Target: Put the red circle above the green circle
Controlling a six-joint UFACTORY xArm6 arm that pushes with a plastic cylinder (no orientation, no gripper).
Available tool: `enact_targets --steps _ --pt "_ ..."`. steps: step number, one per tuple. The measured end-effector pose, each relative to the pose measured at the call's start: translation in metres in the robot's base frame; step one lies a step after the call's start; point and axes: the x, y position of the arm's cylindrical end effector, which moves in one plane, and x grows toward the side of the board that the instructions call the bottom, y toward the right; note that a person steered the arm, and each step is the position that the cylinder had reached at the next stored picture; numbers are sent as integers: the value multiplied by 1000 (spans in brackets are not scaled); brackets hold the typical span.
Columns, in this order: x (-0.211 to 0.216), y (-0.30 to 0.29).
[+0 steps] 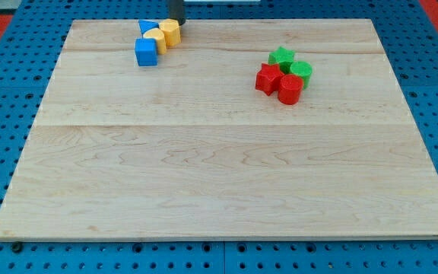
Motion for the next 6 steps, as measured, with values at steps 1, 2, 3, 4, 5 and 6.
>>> enact_targets --steps 1,2,3,4,5,6 --pt "7 -25" --pt "-2 -43" --pt "31 -46" --pt "34 -70" --pt "64 -70" --pt "110 -54"
